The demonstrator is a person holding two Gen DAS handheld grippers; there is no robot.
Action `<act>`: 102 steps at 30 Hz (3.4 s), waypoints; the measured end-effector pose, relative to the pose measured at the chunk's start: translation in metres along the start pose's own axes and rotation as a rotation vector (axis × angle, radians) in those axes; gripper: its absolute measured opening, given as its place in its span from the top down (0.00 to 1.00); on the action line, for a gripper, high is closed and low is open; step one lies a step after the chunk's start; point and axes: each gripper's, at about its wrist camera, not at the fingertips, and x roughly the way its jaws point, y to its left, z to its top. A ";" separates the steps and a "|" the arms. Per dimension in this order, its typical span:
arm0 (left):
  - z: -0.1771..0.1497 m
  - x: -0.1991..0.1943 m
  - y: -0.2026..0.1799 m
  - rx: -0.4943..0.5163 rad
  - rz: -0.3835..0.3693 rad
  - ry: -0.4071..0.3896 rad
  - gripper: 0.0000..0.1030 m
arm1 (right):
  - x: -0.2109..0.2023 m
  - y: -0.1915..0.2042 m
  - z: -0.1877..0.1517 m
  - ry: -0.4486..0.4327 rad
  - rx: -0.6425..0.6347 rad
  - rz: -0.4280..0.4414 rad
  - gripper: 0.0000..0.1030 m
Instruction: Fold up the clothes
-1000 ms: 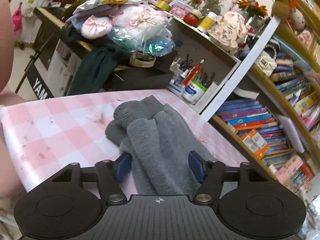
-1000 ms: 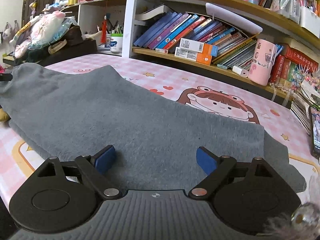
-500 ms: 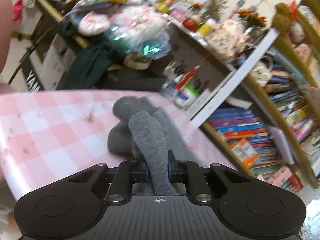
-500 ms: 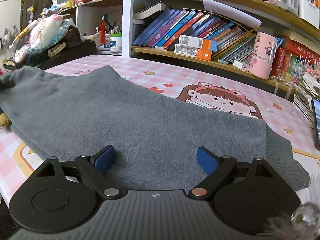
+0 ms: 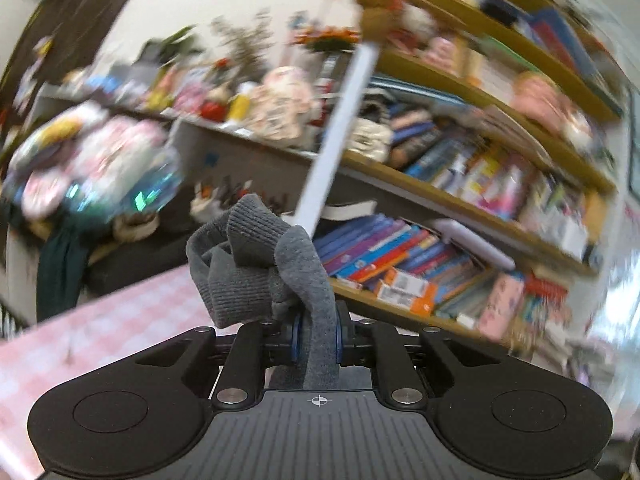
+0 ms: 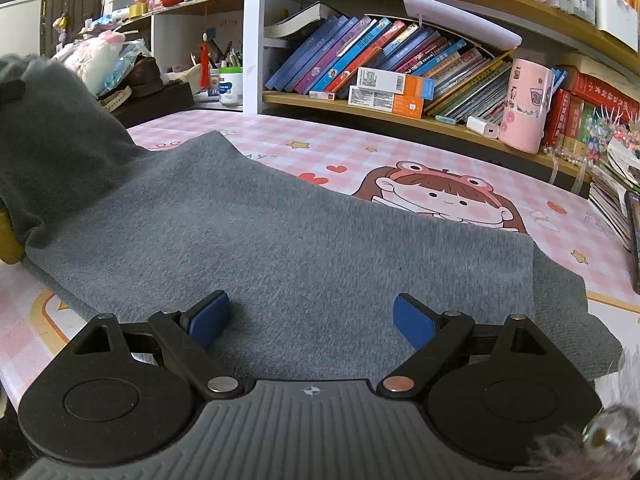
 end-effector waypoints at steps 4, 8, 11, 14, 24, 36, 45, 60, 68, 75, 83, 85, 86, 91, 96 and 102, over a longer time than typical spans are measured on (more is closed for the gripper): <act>-0.007 0.000 -0.036 0.180 -0.021 0.020 0.86 | 0.000 0.000 0.000 0.000 0.001 0.000 0.14; -0.023 0.004 -0.069 0.347 -0.075 0.083 0.86 | 0.000 0.001 -0.001 0.000 0.002 -0.001 0.14; -0.044 0.010 -0.091 0.463 -0.129 0.173 0.79 | 0.000 0.000 -0.001 0.003 0.009 0.004 0.14; -0.070 0.018 -0.107 0.529 -0.196 0.282 0.73 | 0.000 -0.002 -0.001 0.004 0.017 0.010 0.14; -0.085 0.003 -0.118 0.564 -0.357 0.317 0.23 | 0.001 -0.003 0.000 0.007 0.023 0.014 0.14; -0.045 -0.023 -0.062 0.314 -0.225 0.089 0.06 | -0.014 0.001 0.016 0.026 0.129 0.163 0.14; -0.047 -0.024 -0.058 0.335 -0.121 0.024 0.00 | -0.009 -0.011 0.036 0.118 0.565 0.510 0.14; -0.042 -0.034 -0.047 0.287 -0.125 -0.053 0.00 | 0.020 0.015 0.056 0.195 0.630 0.605 0.72; -0.039 -0.032 -0.036 0.193 -0.106 -0.073 0.00 | 0.035 0.001 0.034 0.219 0.713 0.578 0.74; -0.040 -0.024 -0.030 0.175 -0.071 -0.010 0.00 | 0.023 0.001 0.038 0.198 0.691 0.562 0.57; -0.046 -0.017 -0.036 0.226 -0.064 0.056 0.00 | 0.015 -0.004 0.034 0.123 0.684 0.599 0.78; -0.046 -0.018 -0.037 0.230 -0.071 0.054 0.00 | 0.012 -0.006 0.034 0.102 0.697 0.609 0.78; -0.047 -0.018 -0.037 0.231 -0.074 0.056 0.00 | 0.014 -0.006 0.034 0.119 0.693 0.582 0.78; -0.050 -0.017 -0.041 0.251 -0.090 0.071 0.00 | 0.027 -0.010 0.025 0.173 0.708 0.531 0.74; -0.051 -0.017 -0.045 0.269 -0.103 0.079 0.00 | 0.018 -0.007 0.028 0.160 0.669 0.526 0.60; -0.053 -0.016 -0.052 0.272 -0.125 0.094 0.00 | -0.008 -0.012 0.026 0.111 0.583 0.476 0.46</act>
